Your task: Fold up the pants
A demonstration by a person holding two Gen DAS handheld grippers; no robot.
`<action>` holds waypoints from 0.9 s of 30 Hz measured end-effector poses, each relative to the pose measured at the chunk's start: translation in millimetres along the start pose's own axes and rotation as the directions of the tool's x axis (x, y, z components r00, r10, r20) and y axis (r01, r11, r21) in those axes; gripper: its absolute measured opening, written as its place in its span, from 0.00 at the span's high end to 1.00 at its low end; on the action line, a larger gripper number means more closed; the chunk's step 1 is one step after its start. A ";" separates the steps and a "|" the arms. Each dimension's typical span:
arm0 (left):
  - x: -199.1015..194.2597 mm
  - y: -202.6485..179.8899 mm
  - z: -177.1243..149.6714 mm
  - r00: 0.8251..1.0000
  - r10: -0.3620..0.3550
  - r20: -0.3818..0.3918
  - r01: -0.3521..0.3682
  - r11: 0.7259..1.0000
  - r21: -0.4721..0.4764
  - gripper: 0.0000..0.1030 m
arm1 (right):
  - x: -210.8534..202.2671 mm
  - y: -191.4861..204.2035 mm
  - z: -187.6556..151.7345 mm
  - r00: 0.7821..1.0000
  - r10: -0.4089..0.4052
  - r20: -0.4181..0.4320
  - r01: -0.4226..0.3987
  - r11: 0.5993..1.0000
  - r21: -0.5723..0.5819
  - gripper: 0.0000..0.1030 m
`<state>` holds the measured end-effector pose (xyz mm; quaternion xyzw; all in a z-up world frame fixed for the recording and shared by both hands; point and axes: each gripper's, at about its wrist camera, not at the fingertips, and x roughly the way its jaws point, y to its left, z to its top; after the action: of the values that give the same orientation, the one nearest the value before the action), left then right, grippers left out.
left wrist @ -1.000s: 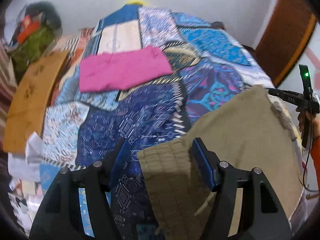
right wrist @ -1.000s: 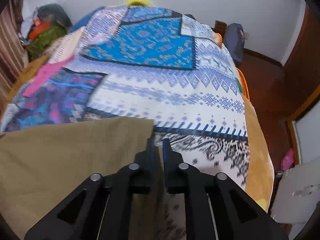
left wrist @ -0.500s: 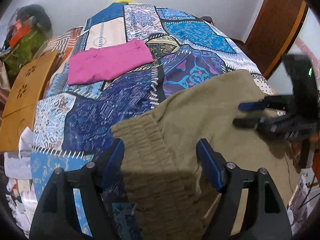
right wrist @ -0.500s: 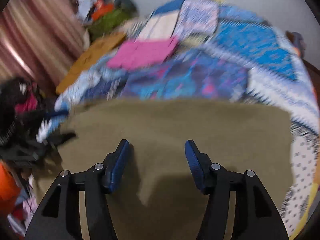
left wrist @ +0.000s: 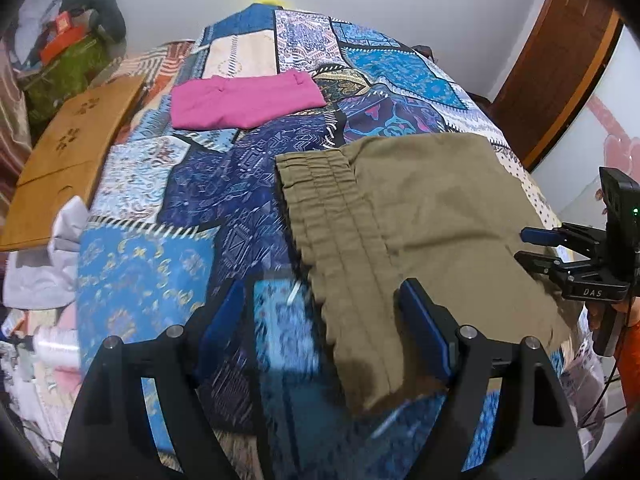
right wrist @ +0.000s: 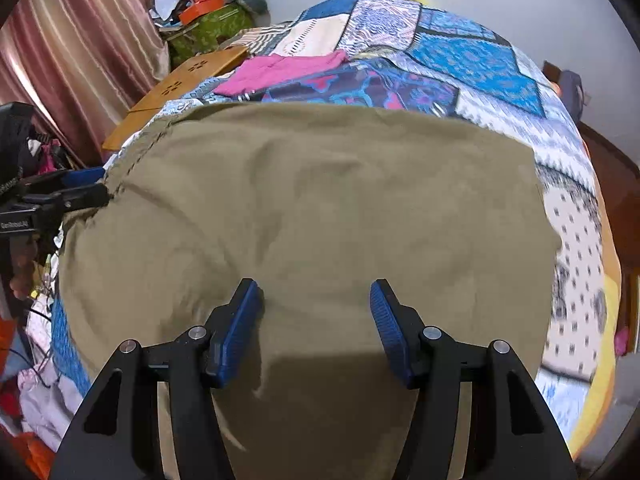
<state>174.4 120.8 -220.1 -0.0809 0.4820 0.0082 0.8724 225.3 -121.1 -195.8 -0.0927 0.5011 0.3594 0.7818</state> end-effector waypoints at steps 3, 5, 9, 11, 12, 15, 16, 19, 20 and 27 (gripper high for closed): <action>-18.3 -4.2 -6.4 1.000 0.020 0.024 -0.020 1.000 -0.009 0.22 | -7.6 2.1 -6.2 1.000 -0.023 0.017 0.023 1.000 0.005 0.47; -27.1 -7.4 -9.6 0.999 0.011 0.039 -0.010 1.000 -0.021 0.21 | -15.1 4.2 -6.2 0.999 -0.042 0.031 0.042 0.999 0.019 0.47; -39.4 -20.3 -20.9 0.998 -0.025 0.057 0.027 0.999 -0.040 0.15 | -31.6 7.2 -3.2 0.994 -0.041 0.097 0.037 0.998 0.043 0.47; -38.6 -25.6 -26.4 0.998 -0.049 0.047 0.051 0.997 -0.051 0.14 | -41.2 10.7 -0.8 0.989 -0.048 0.137 0.043 0.998 0.041 0.47; -36.2 -30.7 -30.7 0.997 -0.069 0.033 0.071 0.996 -0.059 0.14 | -45.7 13.0 -0.5 0.986 -0.054 0.156 0.048 0.998 0.040 0.47; -27.8 -40.5 -41.3 0.993 -0.115 -0.008 0.114 0.991 -0.069 0.13 | -50.7 17.0 -2.2 0.981 -0.051 0.189 0.044 0.998 0.041 0.47; -25.0 -43.7 -44.4 0.993 -0.116 -0.020 0.115 0.991 -0.066 0.13 | -49.7 19.0 -3.5 0.979 -0.053 0.195 0.047 0.998 0.037 0.47; -17.7 -50.9 -53.2 0.992 -0.121 -0.045 0.118 0.991 -0.067 0.12 | -42.9 25.1 -11.5 0.979 -0.073 0.192 0.071 0.997 0.015 0.47; -13.9 -50.2 -56.5 0.985 -0.159 -0.064 0.153 0.983 -0.099 0.11 | -36.5 27.6 -14.7 0.979 -0.082 0.185 0.084 0.996 -0.001 0.47; -11.1 -49.0 -57.2 0.975 -0.220 -0.033 0.209 0.957 -0.202 0.02 | -15.3 31.3 -36.2 0.980 -0.102 0.172 0.107 0.994 -0.020 0.47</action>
<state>124.9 64.7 -234.0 -0.2189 0.4909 -0.0410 0.8422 175.1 -123.9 -193.5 -0.0993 0.4213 0.3318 0.8382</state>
